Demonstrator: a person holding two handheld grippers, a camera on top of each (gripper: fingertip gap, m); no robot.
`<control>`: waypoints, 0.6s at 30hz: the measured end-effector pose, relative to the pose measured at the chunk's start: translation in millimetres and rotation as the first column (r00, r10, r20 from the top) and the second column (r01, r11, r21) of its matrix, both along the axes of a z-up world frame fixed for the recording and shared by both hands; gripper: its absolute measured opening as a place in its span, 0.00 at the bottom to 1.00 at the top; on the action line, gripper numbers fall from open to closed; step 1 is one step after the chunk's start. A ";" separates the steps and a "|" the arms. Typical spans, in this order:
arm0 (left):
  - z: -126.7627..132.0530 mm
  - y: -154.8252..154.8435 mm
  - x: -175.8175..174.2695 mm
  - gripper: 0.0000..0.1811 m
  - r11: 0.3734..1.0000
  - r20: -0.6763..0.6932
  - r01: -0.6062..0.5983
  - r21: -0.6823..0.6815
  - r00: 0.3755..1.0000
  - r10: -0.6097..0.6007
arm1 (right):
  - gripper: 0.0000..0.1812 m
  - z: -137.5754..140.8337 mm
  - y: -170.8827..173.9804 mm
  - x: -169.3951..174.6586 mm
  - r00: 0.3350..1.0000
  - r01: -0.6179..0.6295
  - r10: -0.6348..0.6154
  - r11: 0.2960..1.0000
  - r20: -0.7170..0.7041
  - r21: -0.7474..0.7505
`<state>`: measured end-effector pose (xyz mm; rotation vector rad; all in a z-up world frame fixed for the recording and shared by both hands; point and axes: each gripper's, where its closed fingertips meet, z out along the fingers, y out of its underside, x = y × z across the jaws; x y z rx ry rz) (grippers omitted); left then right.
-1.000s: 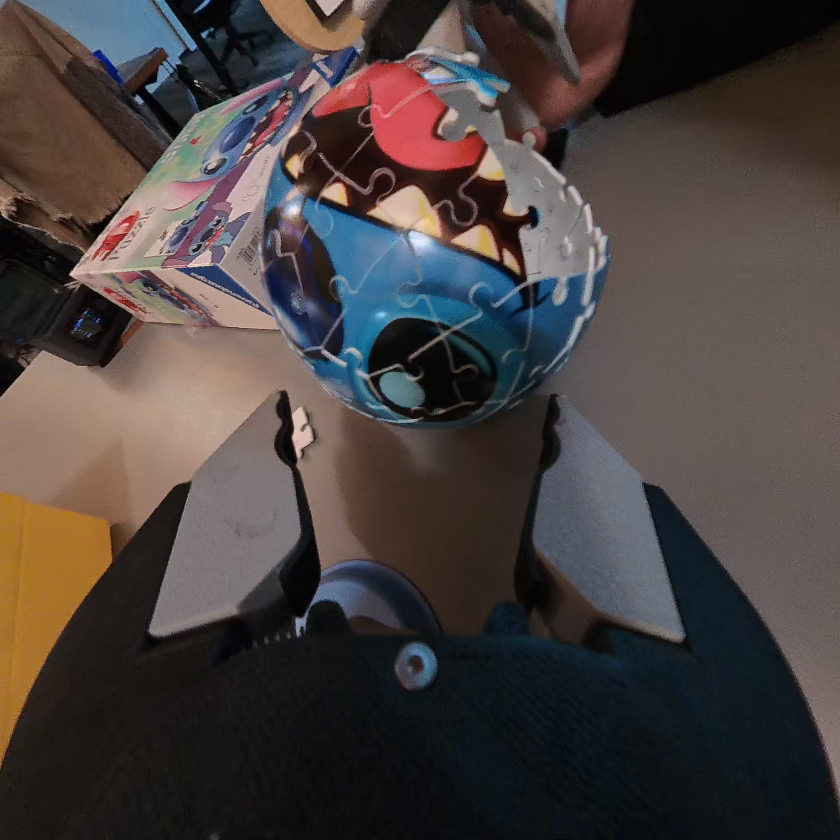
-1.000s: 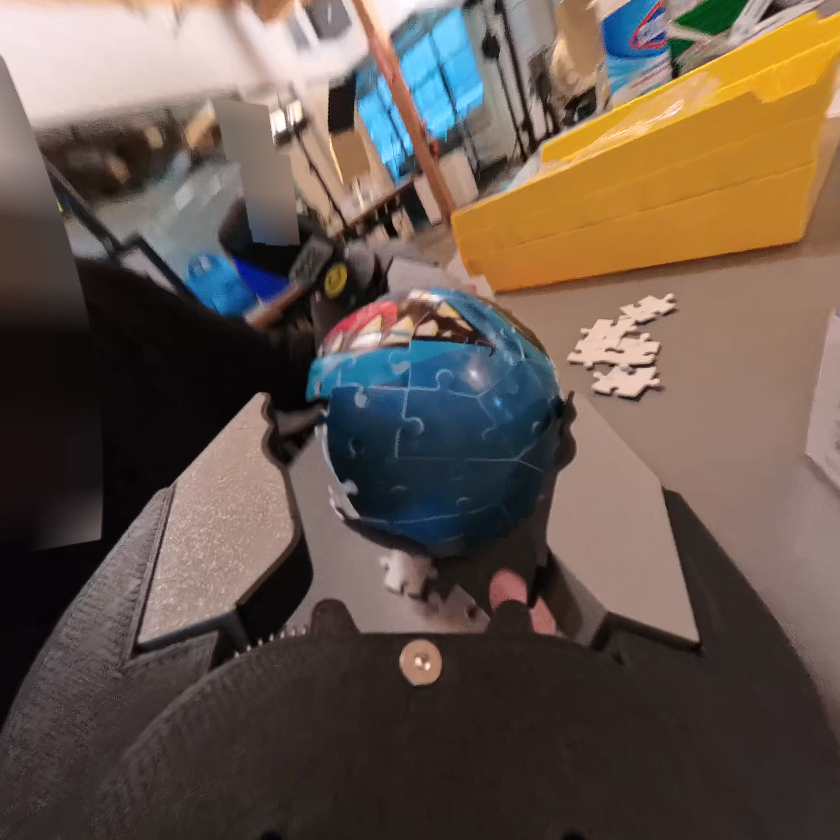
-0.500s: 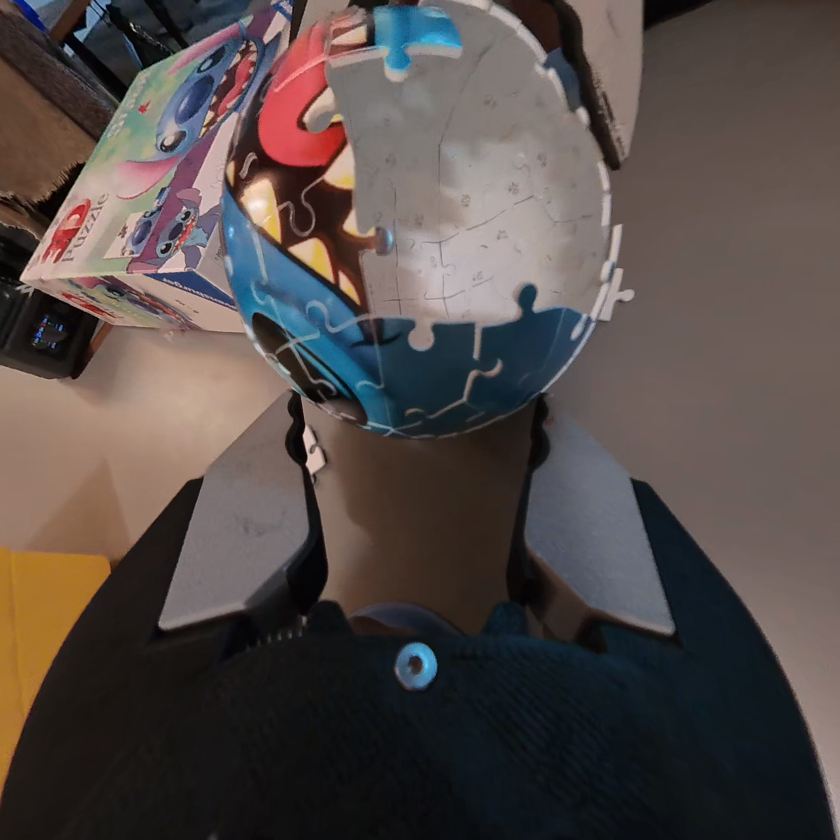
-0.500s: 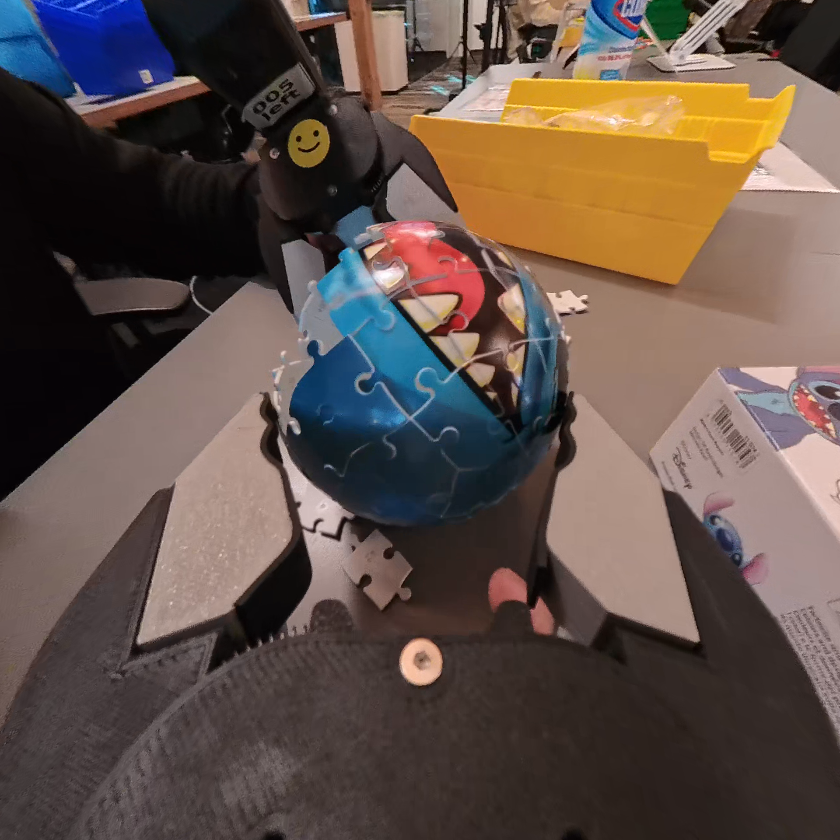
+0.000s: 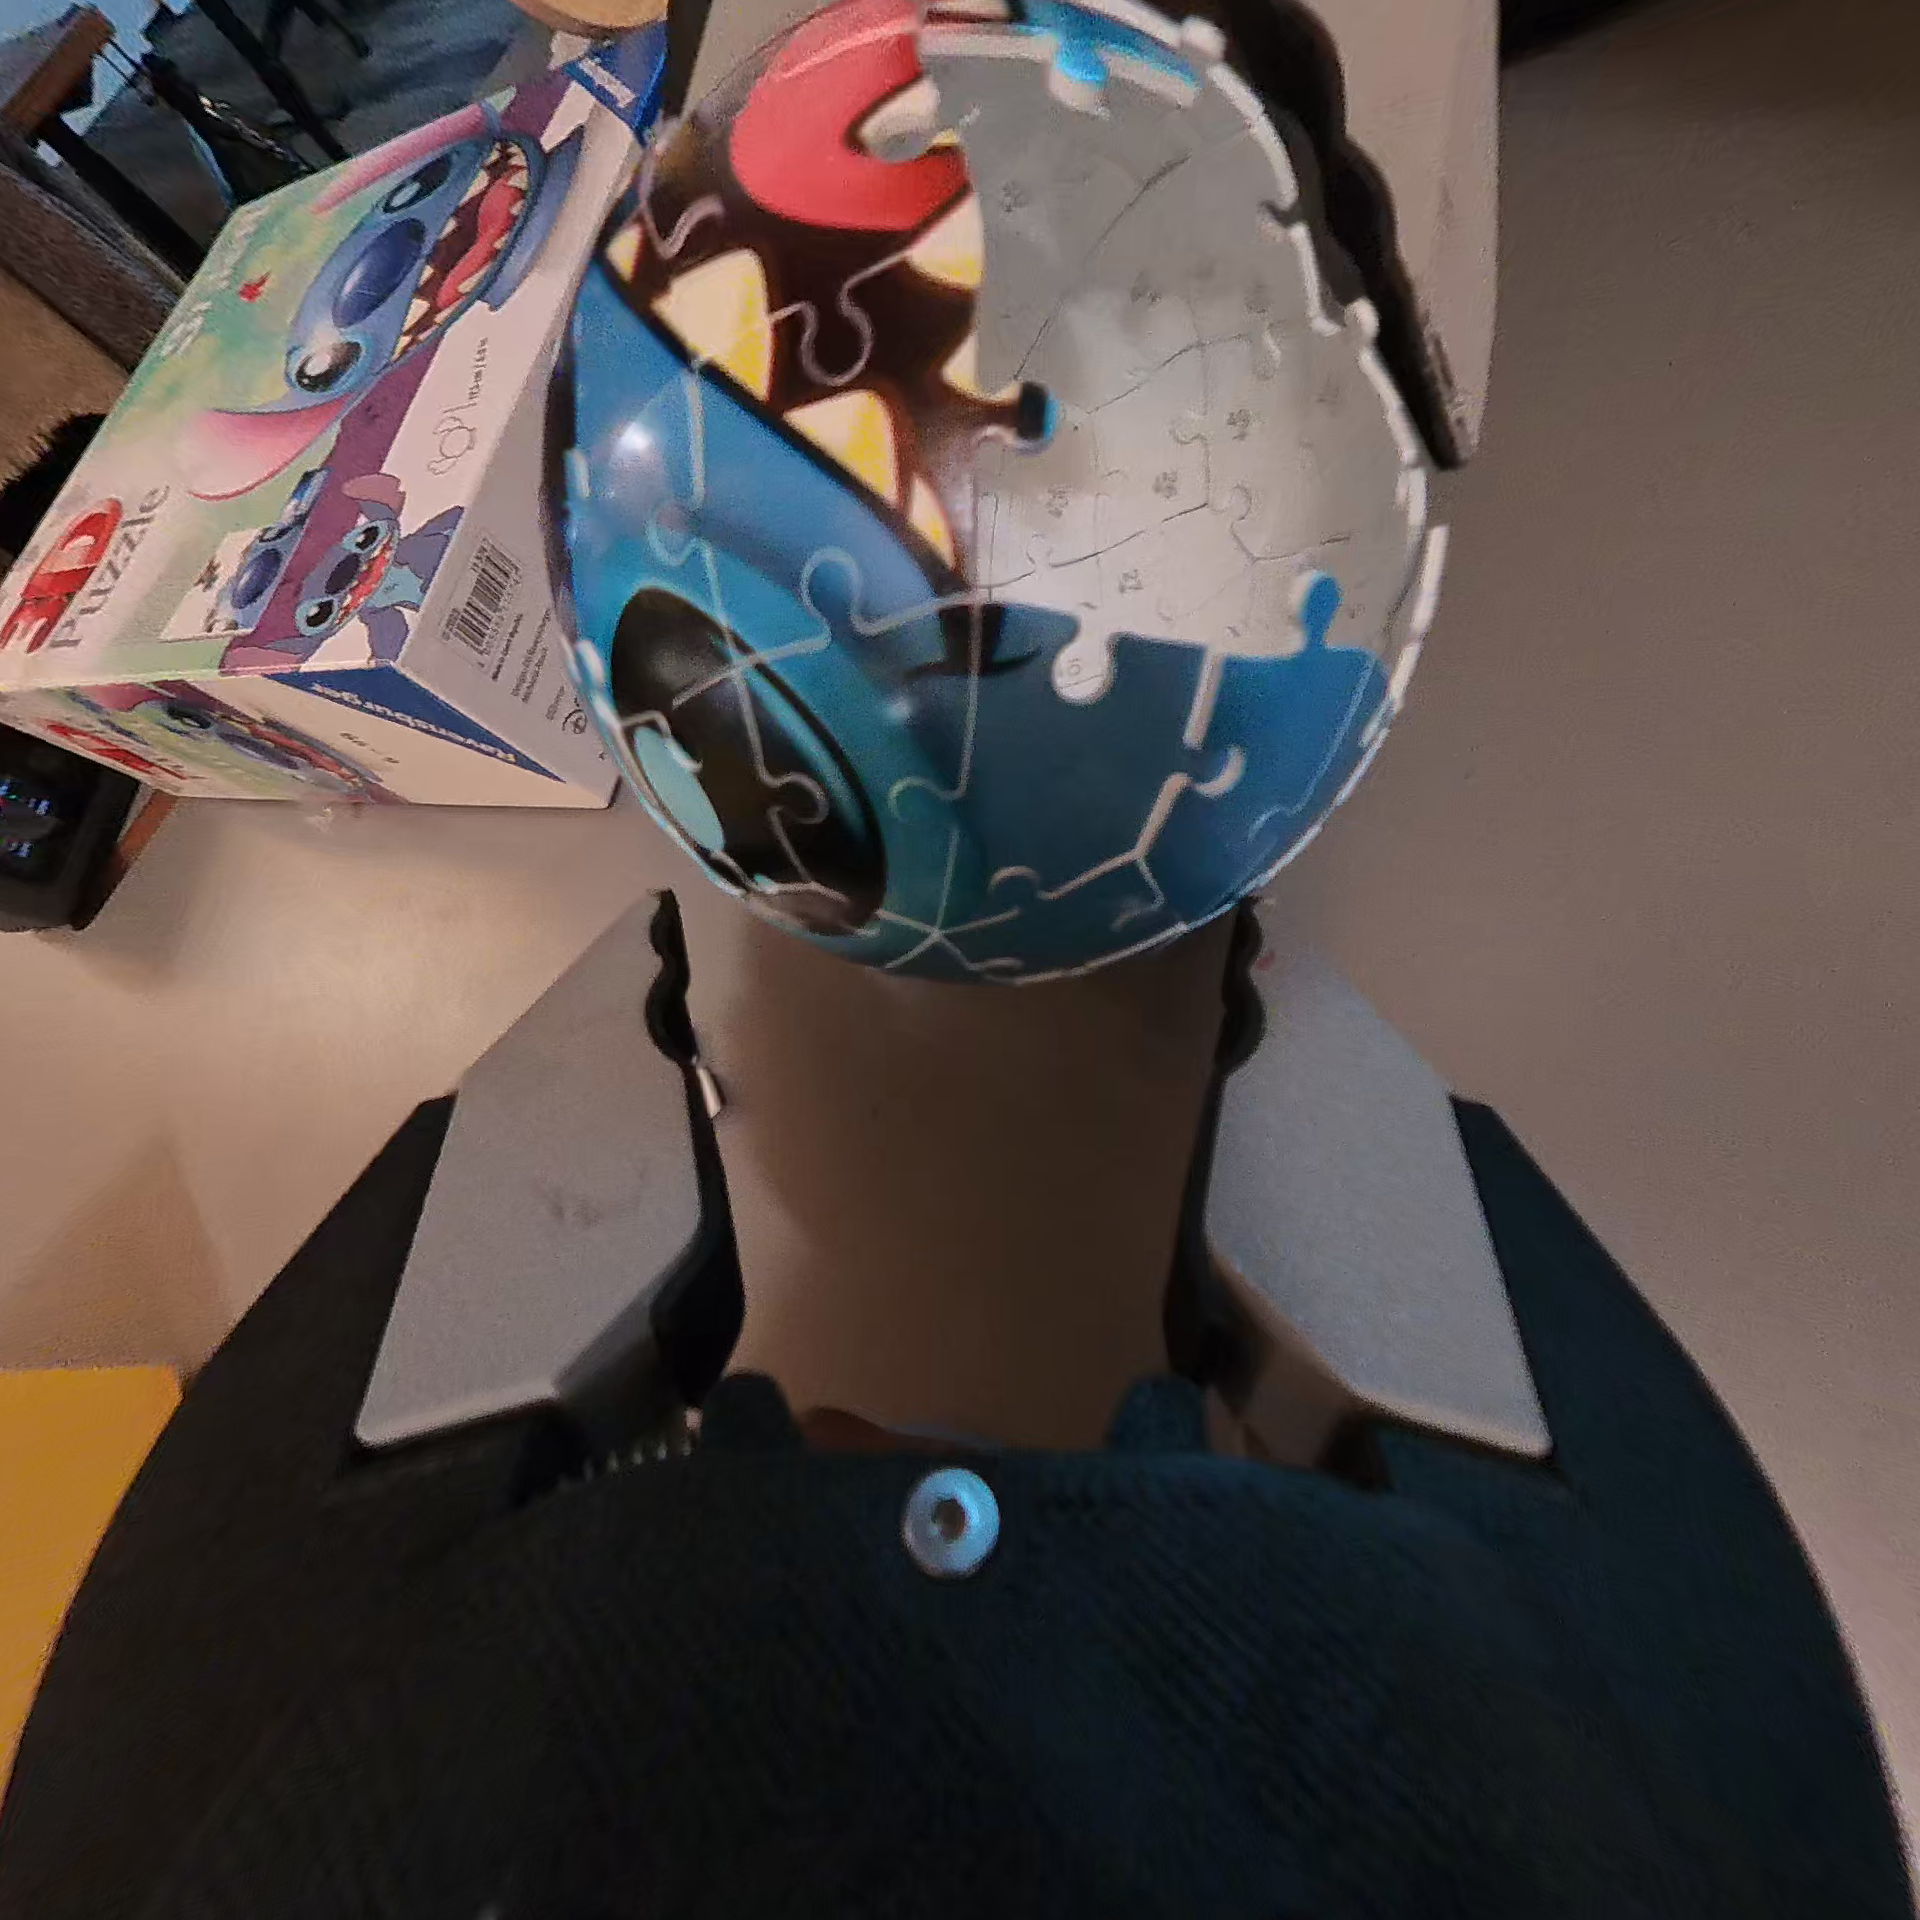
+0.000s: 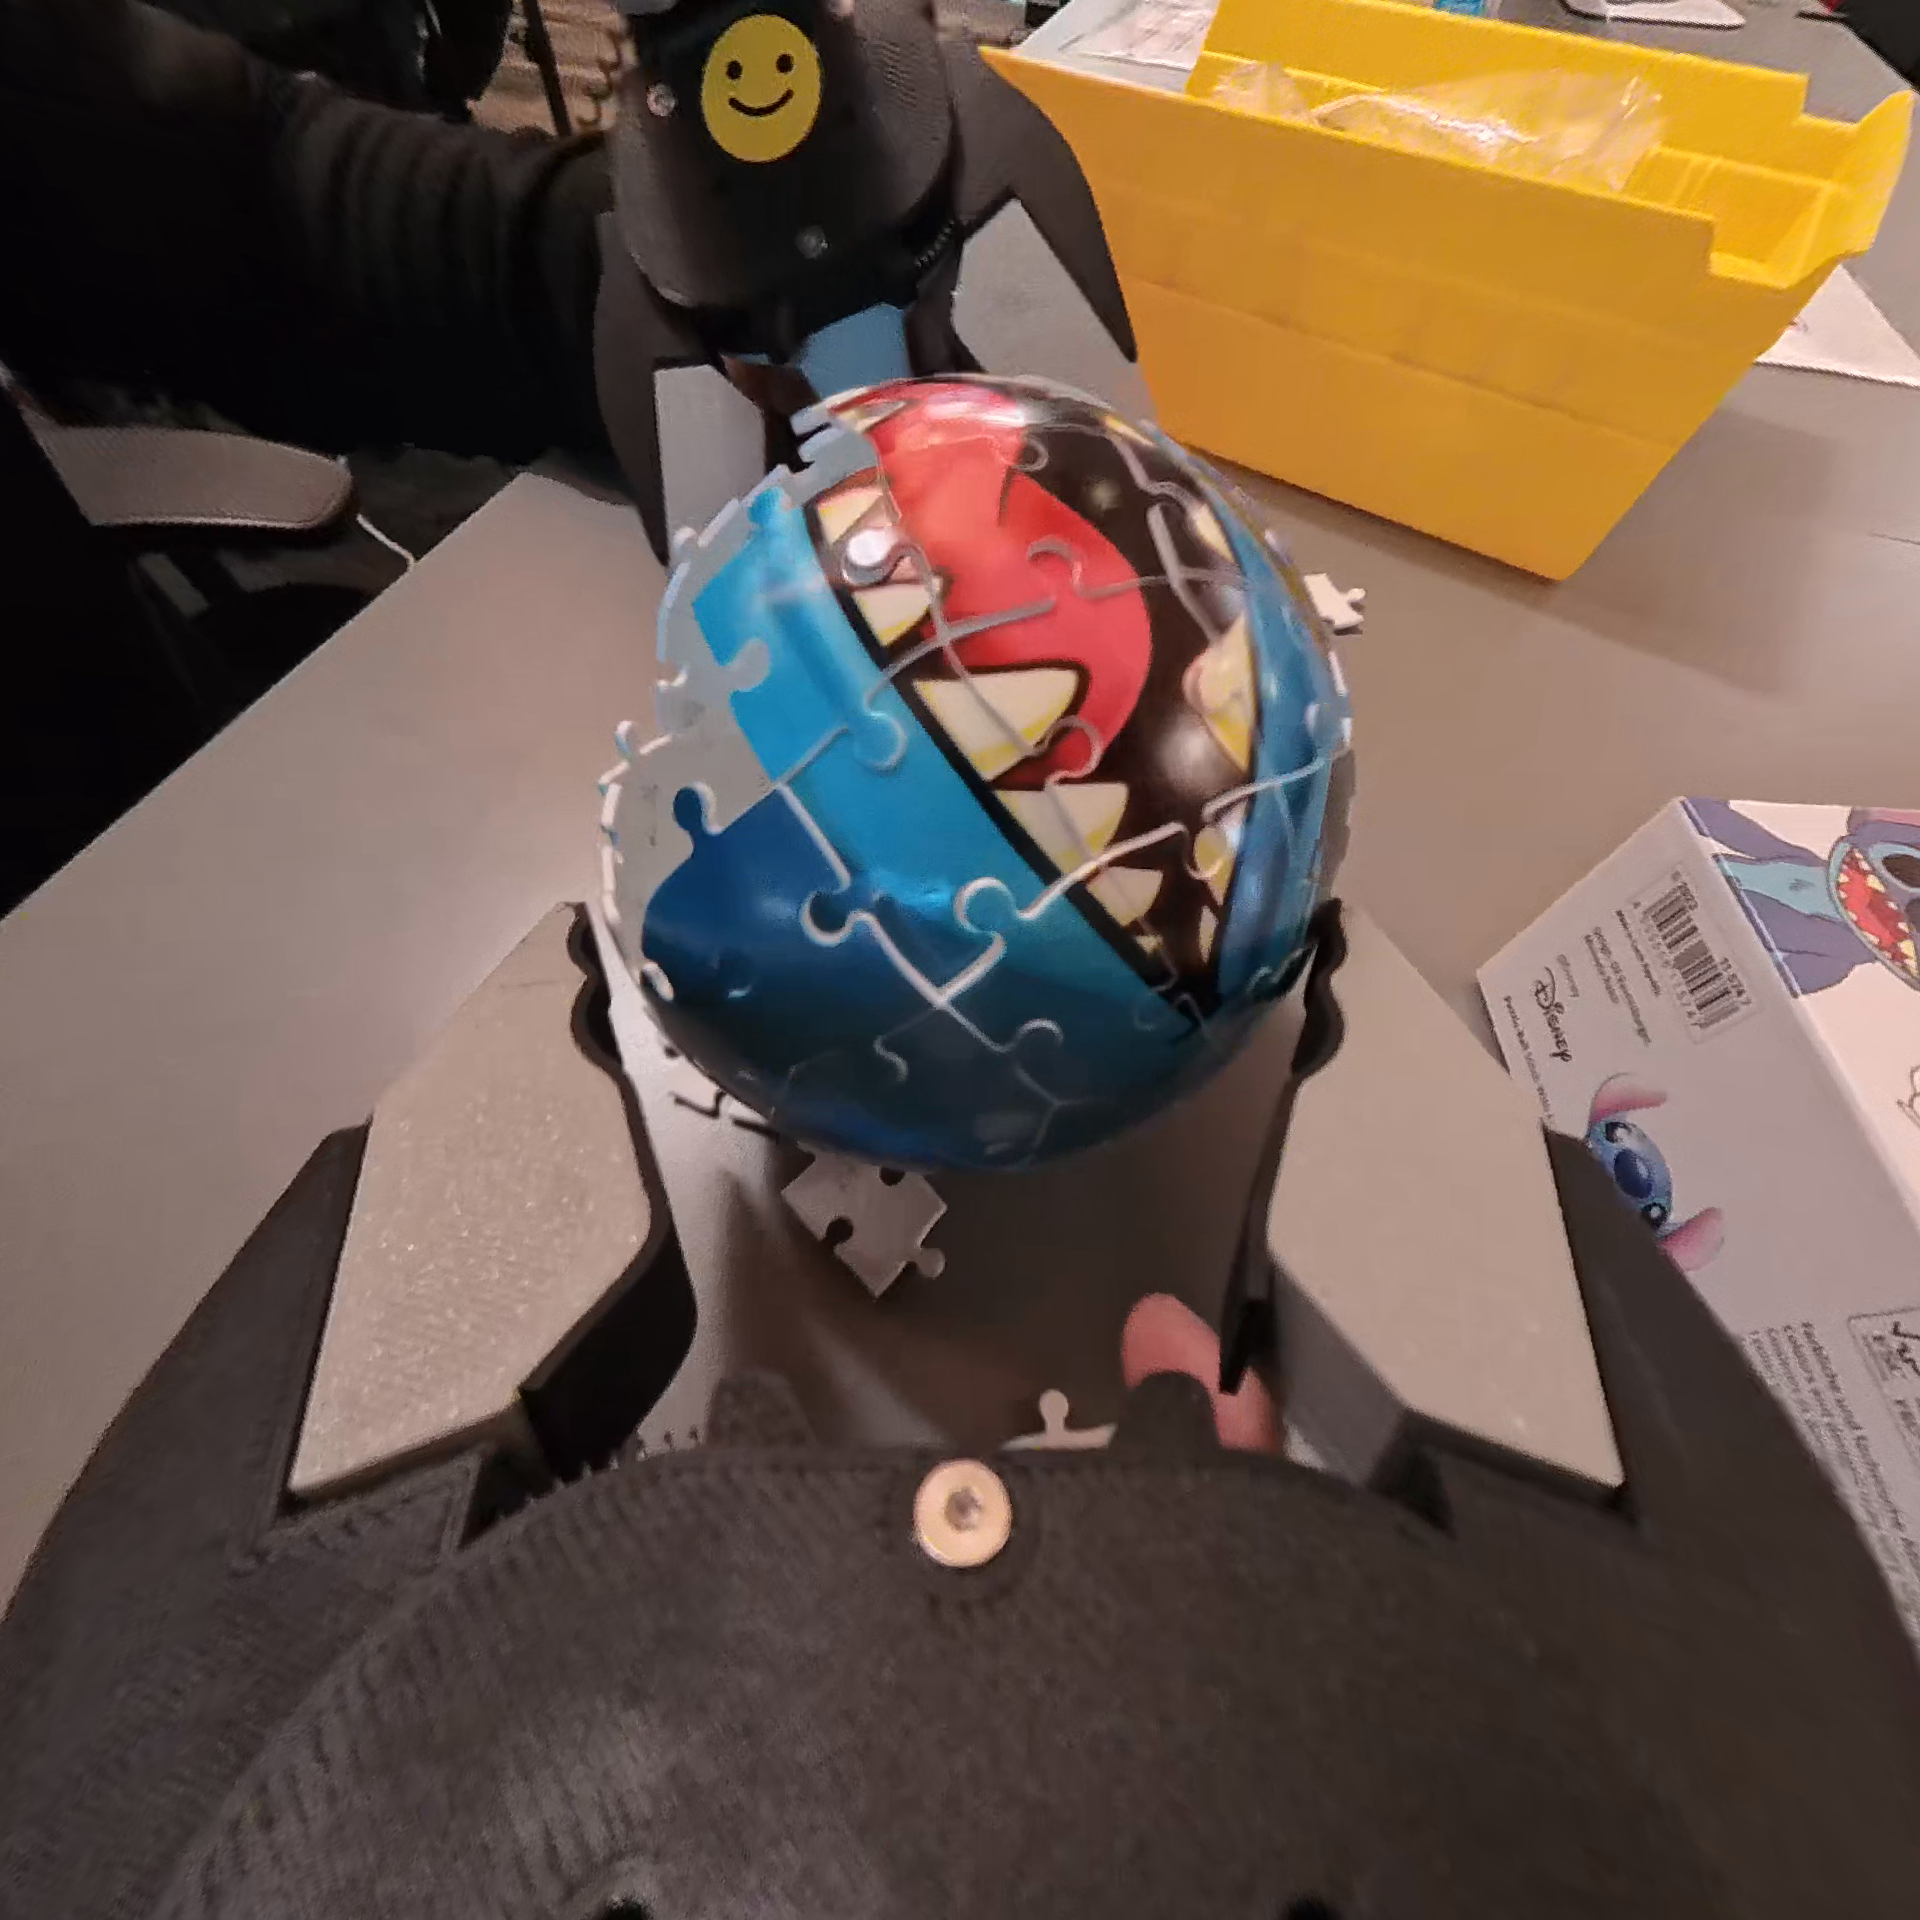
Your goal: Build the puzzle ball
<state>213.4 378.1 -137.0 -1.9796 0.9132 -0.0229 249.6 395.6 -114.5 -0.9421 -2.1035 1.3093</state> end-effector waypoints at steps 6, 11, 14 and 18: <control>-4.2 1.6 2.4 0.56 1.000 -0.011 0.030 0.000 0.999 -0.030 | 0.72 -16.3 11.4 -3.0 0.994 0.081 -0.061 0.963 -0.087 0.259; -12.3 7.5 -4.0 0.57 1.000 -0.034 0.003 -0.007 0.999 -0.003 | 0.73 -20.2 11.2 -14.8 0.986 0.140 -0.102 0.936 -0.131 0.324; -9.5 3.6 -9.5 0.57 1.000 -0.002 -0.010 -0.029 1.000 0.010 | 0.73 -14.7 6.9 -21.2 0.989 0.125 -0.095 0.948 -0.113 0.294; 17.8 -11.1 -24.5 0.55 0.999 0.042 -0.044 0.006 0.998 0.044 | 0.73 4.3 -4.6 -36.0 0.989 0.115 -0.090 0.969 -0.120 0.217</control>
